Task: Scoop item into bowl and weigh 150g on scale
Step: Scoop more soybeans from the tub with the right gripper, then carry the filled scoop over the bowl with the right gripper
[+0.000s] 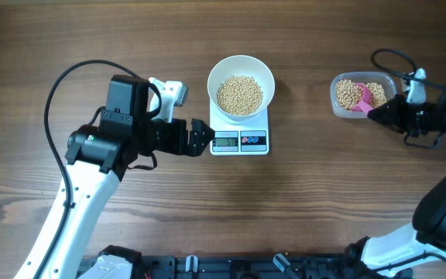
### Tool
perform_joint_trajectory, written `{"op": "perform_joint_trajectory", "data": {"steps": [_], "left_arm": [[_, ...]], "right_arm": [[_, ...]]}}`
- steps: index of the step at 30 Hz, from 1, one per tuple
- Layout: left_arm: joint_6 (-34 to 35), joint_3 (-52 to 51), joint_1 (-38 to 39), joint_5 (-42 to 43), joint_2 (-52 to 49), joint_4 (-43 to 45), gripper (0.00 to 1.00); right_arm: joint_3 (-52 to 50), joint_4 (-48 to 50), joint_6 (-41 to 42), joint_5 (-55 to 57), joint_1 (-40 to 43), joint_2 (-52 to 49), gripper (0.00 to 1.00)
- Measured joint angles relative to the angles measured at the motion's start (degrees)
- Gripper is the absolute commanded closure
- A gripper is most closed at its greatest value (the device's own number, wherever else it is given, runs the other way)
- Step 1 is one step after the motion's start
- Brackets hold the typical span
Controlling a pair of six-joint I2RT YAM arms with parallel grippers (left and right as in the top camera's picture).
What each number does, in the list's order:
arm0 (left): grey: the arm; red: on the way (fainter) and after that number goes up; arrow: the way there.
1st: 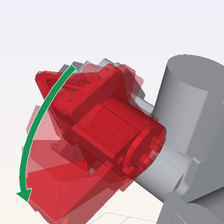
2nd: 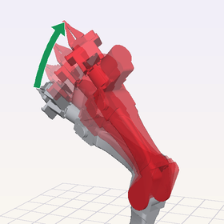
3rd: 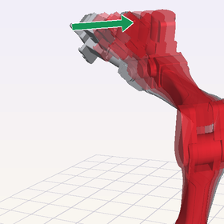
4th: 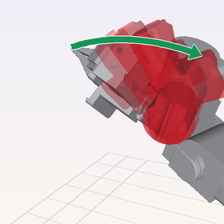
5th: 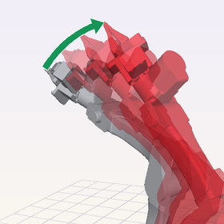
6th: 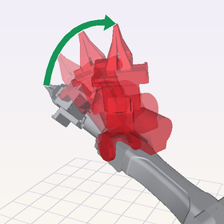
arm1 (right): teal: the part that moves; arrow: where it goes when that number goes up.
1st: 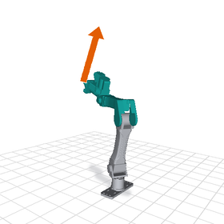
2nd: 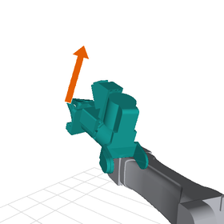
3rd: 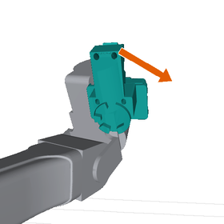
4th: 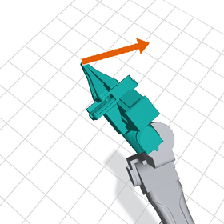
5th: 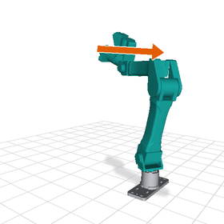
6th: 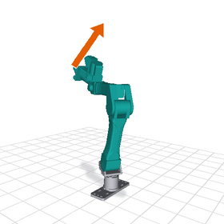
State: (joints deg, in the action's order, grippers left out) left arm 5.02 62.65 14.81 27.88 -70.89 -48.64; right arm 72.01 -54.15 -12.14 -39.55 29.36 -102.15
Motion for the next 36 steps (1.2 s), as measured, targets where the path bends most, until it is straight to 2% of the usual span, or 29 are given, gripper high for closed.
{"op": "perform_joint_trajectory", "data": {"steps": [7, 16, 22, 27, 36], "left_arm": [[0.0, 0.0, 0.0, 0.0, 0.0, 0.02, 0.0], [0.0, 0.0, 0.0, 0.0, 0.0, 0.0, 0.0], [0.0, 0.0, 0.0, 0.0, 0.0, 0.0, 0.0], [0.0, 0.0, 0.0, 0.0, 0.0, 0.0, 0.0], [0.0, 0.0, 0.0, 0.0, 0.0, 0.02, 0.0]], "right_arm": [[-0.31, -0.04, -1.07, -12.48, 6.71, -2.12, 0.96], [-0.31, -1.97, -1.29, -20.48, 8.92, -4.15, 0.96], [-0.31, -5.53, -2.01, -22.01, 12.41, -4.15, 0.96], [-0.31, -12.98, -8.2, -24.3, 13.92, -4.17, 0.96], [-0.31, -15.52, -12.66, -31.78, 12.31, -4.17, 0.96]]}}
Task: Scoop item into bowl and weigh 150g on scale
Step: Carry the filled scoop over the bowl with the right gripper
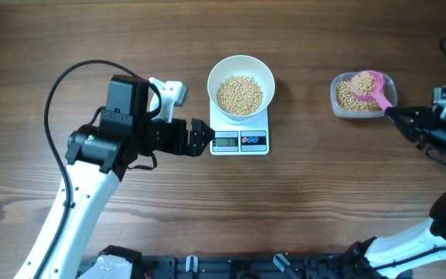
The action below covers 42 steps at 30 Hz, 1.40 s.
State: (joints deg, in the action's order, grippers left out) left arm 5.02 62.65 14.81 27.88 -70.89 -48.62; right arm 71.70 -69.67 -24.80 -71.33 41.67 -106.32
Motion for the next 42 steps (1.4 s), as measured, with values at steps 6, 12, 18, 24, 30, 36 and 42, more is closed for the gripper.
{"op": "perform_joint_trajectory", "data": {"steps": [6, 12, 18, 24, 30, 36, 42], "left_arm": [[0.0, 0.0, 0.0, 0.0, 0.0, -0.02, 0.0], [0.0, 0.0, 0.0, 0.0, 0.0, 0.0, 0.0], [0.0, 0.0, 0.0, 0.0, 0.0, -0.02, 0.0], [0.0, 0.0, 0.0, 0.0, 0.0, 0.02, 0.0], [0.0, 0.0, 0.0, -0.13, 0.0, -0.02, 0.0], [0.0, 0.0, 0.0, -0.15, 0.0, -0.02, 0.0], [0.0, 0.0, 0.0, -0.15, 0.0, 0.0, 0.0]], "right_arm": [[0.0, -0.42, -0.46, -4.28, -3.1, -0.02, 0.96], [0.0, -0.44, -0.63, -8.76, -9.88, -0.04, 0.96], [0.13, -0.44, -0.57, -9.66, -20.44, -0.04, 0.96], [6.27, 6.21, 7.63, -4.17, -33.31, 0.0, 0.95], [6.56, 19.26, 17.35, 14.49, -42.47, 6.58, 0.96], [6.82, 25.88, 18.38, 31.26, -49.96, 15.08, 0.96], [6.82, 26.25, 18.12, 46.8, -55.25, 15.28, 0.96]]}}
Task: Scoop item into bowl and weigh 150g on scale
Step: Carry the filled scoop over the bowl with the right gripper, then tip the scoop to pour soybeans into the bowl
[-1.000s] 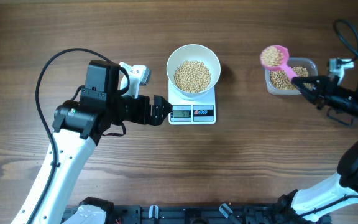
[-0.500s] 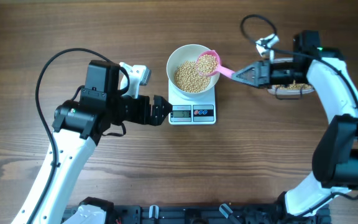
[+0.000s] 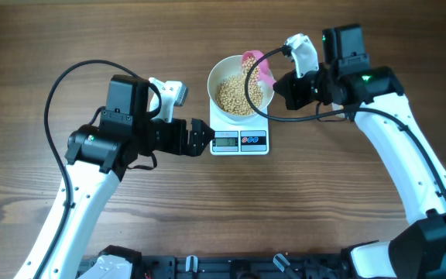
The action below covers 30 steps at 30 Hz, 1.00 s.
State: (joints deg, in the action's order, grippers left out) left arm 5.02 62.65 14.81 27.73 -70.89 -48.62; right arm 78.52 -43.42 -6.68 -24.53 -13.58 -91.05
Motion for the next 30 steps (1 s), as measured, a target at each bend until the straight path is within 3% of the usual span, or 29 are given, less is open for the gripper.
{"op": "perform_joint_trajectory", "data": {"steps": [10, 21, 30], "left_arm": [[0.0, 0.0, 0.0, 0.0, 0.0, -0.02, 0.0], [0.0, 0.0, 0.0, 0.0, 0.0, -0.02, 0.0], [0.0, 0.0, 0.0, 0.0, 0.0, 0.0, 0.0]], "right_arm": [[0.0, 2.03, -3.04, 7.28, -1.86, 0.0, 0.96], [0.0, 3.26, -11.91, 25.9, -13.29, 0.0, 0.96], [0.0, 5.29, -13.2, 29.97, -13.92, 0.0, 0.96]]}}
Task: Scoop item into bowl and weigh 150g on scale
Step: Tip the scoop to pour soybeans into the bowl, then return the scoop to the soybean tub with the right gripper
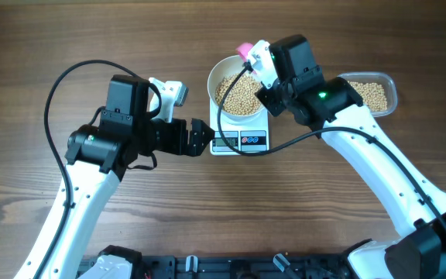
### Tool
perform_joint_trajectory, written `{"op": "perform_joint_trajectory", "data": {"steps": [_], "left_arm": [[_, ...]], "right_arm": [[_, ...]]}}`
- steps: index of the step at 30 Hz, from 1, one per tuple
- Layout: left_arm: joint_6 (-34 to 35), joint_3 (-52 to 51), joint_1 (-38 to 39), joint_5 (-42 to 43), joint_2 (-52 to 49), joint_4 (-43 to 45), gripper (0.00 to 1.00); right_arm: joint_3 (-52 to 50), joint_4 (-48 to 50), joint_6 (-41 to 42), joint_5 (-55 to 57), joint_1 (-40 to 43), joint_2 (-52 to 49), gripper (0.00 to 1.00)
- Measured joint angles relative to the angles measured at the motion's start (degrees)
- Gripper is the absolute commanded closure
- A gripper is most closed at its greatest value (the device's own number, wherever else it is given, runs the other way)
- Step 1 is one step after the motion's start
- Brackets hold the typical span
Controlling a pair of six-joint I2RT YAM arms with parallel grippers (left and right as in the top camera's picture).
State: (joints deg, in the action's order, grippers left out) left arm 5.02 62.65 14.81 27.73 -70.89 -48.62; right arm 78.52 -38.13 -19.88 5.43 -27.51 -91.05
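Note:
A white bowl [235, 91] holding tan beans stands on a small white scale [239, 142] at the table's middle. My right gripper [255, 68] hangs over the bowl's far right rim, mostly hidden under its wrist. It is shut on a pink scoop [244, 50], of which only a tip shows past the far rim. The scoop's contents are hidden. My left gripper [202, 137] rests at the scale's left edge; its jaws are too dark to read. The scale's display is too small to read.
A clear plastic container [372, 91] of beans lies at the right, partly covered by my right arm. A black cable loops from the left arm at the far left. The right arm's cable crosses the scale's front.
The right wrist has shifted left and swung over the bowl. The scoop, then tilted over the bowl's right rim, now shows only at the far rim. The left arm has not moved.
My right gripper first held the pink scoop down in the bean container at the right. Then the scoop was lifted, heaped with beans. Then it was tipped over the bowl on the scale, and now it sits by the bowl's far rim. The left arm stayed at the scale.

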Motion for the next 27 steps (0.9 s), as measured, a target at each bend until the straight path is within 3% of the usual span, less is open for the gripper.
{"op": "perform_joint_trajectory", "data": {"steps": [4, 8, 11, 15, 19, 27], "left_arm": [[0.0, 0.0, 0.0, 0.0, 0.0, 0.0, 0.0], [0.0, 0.0, 0.0, 0.0, 0.0, 0.0, 0.0], [0.0, 0.0, 0.0, 0.0, 0.0, 0.0, 0.0], [0.0, 0.0, 0.0, 0.0, 0.0, -0.02, 0.0], [0.0, 0.0, 0.0, 0.0, 0.0, -0.02, 0.0], [0.0, 0.0, 0.0, 0.0, 0.0, -0.02, 0.0]], "right_arm": [[0.0, 0.94, 4.07, -2.14, 0.22, 0.0, 0.96], [-0.02, 0.5, 11.89, -17.44, 6.12, 0.74, 0.96], [0.04, -1.36, 15.52, -31.52, 19.8, 4.33, 0.96], [0.37, -9.9, 17.07, -37.59, 37.29, 7.02, 0.96], [0.39, -18.43, 13.79, -31.47, 45.57, 7.06, 0.96], [-0.7, -21.03, 9.44, -13.88, 45.7, 6.88, 0.96]]}}
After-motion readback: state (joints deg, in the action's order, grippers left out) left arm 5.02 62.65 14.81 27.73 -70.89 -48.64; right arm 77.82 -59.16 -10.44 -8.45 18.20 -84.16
